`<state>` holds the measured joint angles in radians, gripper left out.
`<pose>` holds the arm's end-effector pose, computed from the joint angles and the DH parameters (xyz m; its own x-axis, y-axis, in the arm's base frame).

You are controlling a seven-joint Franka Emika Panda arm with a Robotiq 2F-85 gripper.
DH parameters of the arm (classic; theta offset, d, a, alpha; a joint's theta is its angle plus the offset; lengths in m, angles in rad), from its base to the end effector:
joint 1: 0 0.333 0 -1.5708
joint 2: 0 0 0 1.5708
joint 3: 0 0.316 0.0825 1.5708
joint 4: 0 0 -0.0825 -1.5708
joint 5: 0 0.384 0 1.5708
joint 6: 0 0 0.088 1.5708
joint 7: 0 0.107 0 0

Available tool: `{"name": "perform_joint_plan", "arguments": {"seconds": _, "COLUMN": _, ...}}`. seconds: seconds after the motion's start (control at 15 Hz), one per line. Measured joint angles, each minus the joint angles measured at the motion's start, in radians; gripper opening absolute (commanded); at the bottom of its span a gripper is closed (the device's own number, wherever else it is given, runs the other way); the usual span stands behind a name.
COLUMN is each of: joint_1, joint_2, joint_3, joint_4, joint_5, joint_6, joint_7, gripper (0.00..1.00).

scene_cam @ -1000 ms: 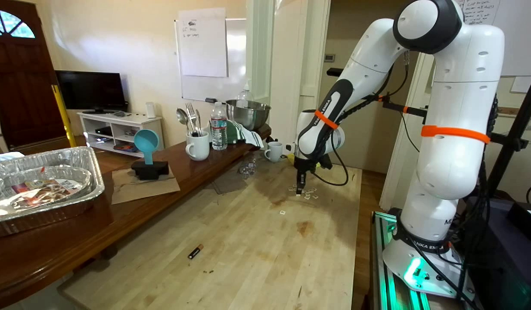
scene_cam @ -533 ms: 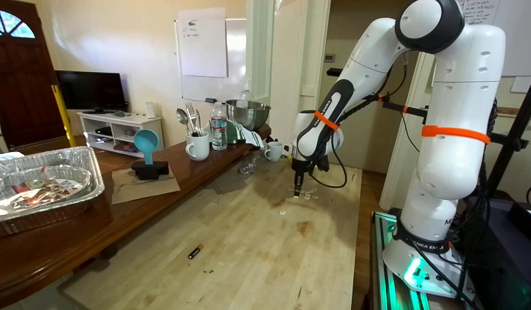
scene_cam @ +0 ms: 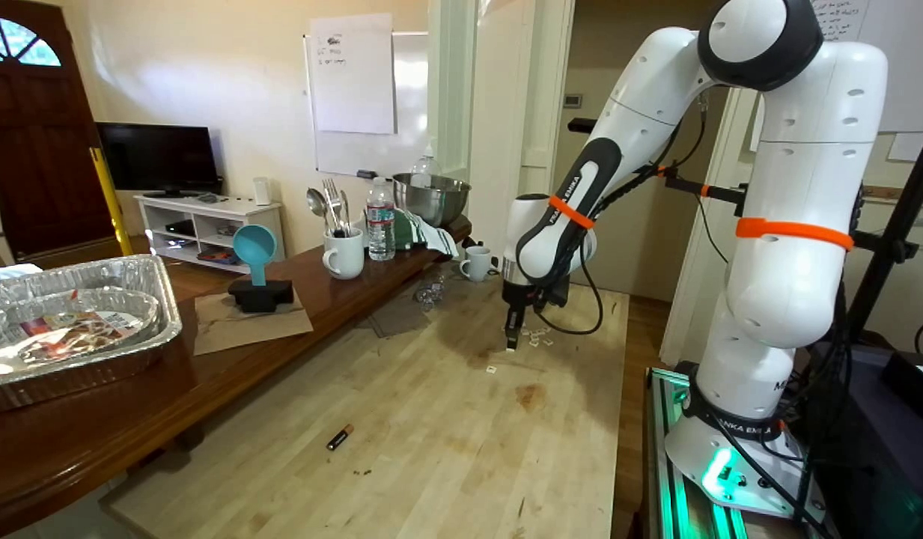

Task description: Create the word 'Yet' using the tiles on the counter.

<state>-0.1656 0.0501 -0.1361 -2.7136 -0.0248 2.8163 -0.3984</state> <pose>0.3917 -0.1214 0.2160 0.9918 0.1207 0.0425 0.1192 -0.9922 0.0352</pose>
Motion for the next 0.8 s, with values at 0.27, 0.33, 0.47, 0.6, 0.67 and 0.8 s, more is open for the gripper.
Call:
{"name": "perform_joint_plan", "arguments": {"seconds": 0.27, "joint_1": 0.017, "joint_2": -0.012, "joint_3": 0.016, "joint_4": -0.016, "joint_5": 0.001, "joint_6": 0.0, "joint_7": 0.087, "gripper": 0.0}}
{"name": "perform_joint_plan", "arguments": {"seconds": 0.33, "joint_1": 0.021, "joint_2": -0.013, "joint_3": 0.019, "joint_4": -0.018, "joint_5": 0.001, "joint_6": 0.0, "joint_7": 0.106, "gripper": 0.0}}
{"name": "perform_joint_plan", "arguments": {"seconds": 0.47, "joint_1": 0.027, "joint_2": -0.015, "joint_3": 0.026, "joint_4": -0.02, "joint_5": 0.001, "joint_6": 0.0, "joint_7": 0.141, "gripper": 0.0}}
{"name": "perform_joint_plan", "arguments": {"seconds": 0.6, "joint_1": 0.034, "joint_2": -0.015, "joint_3": 0.033, "joint_4": -0.02, "joint_5": 0.001, "joint_6": 0.0, "joint_7": 0.169, "gripper": 0.0}}
{"name": "perform_joint_plan", "arguments": {"seconds": 0.67, "joint_1": 0.039, "joint_2": -0.015, "joint_3": 0.036, "joint_4": -0.02, "joint_5": 0.001, "joint_6": 0.0, "joint_7": 0.182, "gripper": 0.0}}
{"name": "perform_joint_plan", "arguments": {"seconds": 0.8, "joint_1": 0.048, "joint_2": -0.015, "joint_3": 0.04, "joint_4": -0.02, "joint_5": 0.001, "joint_6": 0.0, "joint_7": 0.205, "gripper": 0.0}}
